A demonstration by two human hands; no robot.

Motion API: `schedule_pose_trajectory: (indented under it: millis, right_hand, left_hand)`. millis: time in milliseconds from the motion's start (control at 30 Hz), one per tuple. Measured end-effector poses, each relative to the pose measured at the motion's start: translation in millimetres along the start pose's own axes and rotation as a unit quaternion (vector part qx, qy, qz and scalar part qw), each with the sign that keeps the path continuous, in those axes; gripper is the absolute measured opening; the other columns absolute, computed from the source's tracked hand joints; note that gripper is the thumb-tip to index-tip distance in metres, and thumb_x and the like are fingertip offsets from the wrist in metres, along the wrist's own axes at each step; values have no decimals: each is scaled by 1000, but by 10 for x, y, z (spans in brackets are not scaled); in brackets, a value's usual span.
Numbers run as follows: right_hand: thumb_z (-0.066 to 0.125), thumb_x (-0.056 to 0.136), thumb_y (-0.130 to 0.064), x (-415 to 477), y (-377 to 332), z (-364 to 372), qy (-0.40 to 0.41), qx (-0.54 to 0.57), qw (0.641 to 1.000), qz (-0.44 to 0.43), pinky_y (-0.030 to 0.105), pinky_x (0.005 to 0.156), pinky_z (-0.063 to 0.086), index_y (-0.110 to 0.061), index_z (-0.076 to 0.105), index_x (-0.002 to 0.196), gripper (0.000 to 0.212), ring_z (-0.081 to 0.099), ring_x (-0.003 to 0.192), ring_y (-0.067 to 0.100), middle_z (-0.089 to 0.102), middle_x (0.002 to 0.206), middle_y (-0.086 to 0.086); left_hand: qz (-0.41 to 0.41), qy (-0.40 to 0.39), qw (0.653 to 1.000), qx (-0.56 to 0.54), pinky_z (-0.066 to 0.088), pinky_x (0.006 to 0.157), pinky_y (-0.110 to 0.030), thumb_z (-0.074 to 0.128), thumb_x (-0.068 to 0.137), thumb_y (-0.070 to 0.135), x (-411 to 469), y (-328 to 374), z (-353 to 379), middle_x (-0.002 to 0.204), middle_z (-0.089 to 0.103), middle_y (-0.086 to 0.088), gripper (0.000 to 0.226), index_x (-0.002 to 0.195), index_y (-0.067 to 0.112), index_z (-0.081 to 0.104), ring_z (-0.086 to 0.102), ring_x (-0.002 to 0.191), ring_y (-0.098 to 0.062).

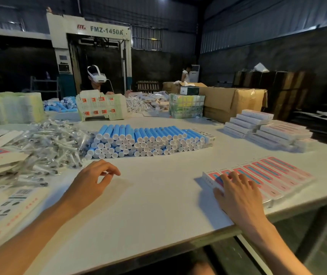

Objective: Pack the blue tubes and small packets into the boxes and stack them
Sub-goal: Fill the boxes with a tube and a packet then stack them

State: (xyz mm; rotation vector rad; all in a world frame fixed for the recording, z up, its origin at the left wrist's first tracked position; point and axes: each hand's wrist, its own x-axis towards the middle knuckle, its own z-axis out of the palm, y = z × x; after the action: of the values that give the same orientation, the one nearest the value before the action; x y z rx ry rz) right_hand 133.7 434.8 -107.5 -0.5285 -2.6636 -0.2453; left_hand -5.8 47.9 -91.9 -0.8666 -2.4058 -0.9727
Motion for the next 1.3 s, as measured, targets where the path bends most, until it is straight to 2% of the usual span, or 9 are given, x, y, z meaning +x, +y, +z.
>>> schedule_pose_trajectory:
  millis: [233, 333, 567, 667, 767, 867, 967, 1167, 1300]
  right_hand:
    - [41, 103, -57, 14, -39, -106, 11, -2, 1000, 1, 38, 102, 42, -24, 53, 136, 48, 51, 125, 25, 55, 136, 1]
    - [49, 102, -56, 189, -282, -278, 34, 78, 995, -49, 38, 99, 46, -20, 58, 138, 51, 53, 125, 26, 57, 138, 3]
    - [63, 101, -34, 692, -1655, -414, -2, 368, 903, -220, 39, 76, 57, -23, 69, 110, 16, 64, 91, 15, 67, 99, -10]
    - [62, 100, -22, 749, -2088, -250, -11, 396, 881, -258, 32, 69, 52, -20, 69, 101, 7, 63, 83, 15, 70, 97, -7]
    - [57, 100, -18, 747, -2234, 20, -35, 393, 884, -252, 36, 77, 53, -21, 70, 105, 14, 64, 92, 18, 72, 107, -5]
    - [56, 98, -15, 789, -2229, 147, -70, 412, 875, -244, 39, 86, 55, -21, 73, 108, 21, 66, 98, 18, 73, 111, -5]
    - [57, 96, -14, 816, -2225, 175, -73, 433, 865, -241, 41, 84, 54, -21, 73, 105, 20, 66, 93, 19, 74, 106, -5]
    - [57, 97, -13, 807, -2227, 189, -64, 445, 860, -242, 38, 84, 51, -21, 73, 106, 20, 63, 94, 17, 71, 108, -6]
    - [59, 97, -13, 818, -2203, 105, -43, 471, 850, -231, 34, 79, 52, -22, 73, 104, 17, 61, 86, 10, 69, 102, -10]
  left_hand:
    - [-28, -43, 999, 10, 50, 90, -17, 66, 103, 9, -31, 26, -27, 107, 70, 19, 31, 97, 39, 74, 66, 105, -3]
    - [-47, -57, 996, 58, 53, 87, -25, 63, 105, 17, -23, 56, -54, 109, 69, 22, 25, 101, 40, 72, 66, 101, 0]
    - [-95, -87, 966, 223, 53, 90, -37, 55, 106, 28, 88, 239, -353, 109, 66, 17, 17, 118, 35, 66, 61, 95, -8]
    - [-161, -109, 923, 331, 49, 92, -38, 52, 107, 28, 78, 238, -574, 124, 66, 6, 20, 124, 27, 63, 62, 113, -20]
    - [-286, -104, 844, 441, 46, 102, -43, 49, 109, 36, -123, 174, -824, 145, 55, -5, 38, 142, 18, 51, 52, 135, -29]
    - [-376, -98, 748, 538, 46, 104, -40, 44, 108, 54, -423, 72, -1023, 144, 52, -7, 53, 145, 16, 50, 49, 133, -28]
    - [-405, -147, 712, 554, 43, 105, -39, 38, 107, 63, -588, -21, -1100, 145, 44, -5, 60, 144, 19, 53, 42, 135, -26]
    - [-376, -181, 763, 493, 42, 105, -39, 44, 108, 58, -562, -118, -1071, 153, 37, -9, 60, 152, 19, 34, 39, 141, -31]
    - [-393, -189, 764, 476, 43, 108, -44, 38, 113, 44, -586, -190, -915, 151, 45, -15, 56, 157, 13, 23, 46, 140, -35]
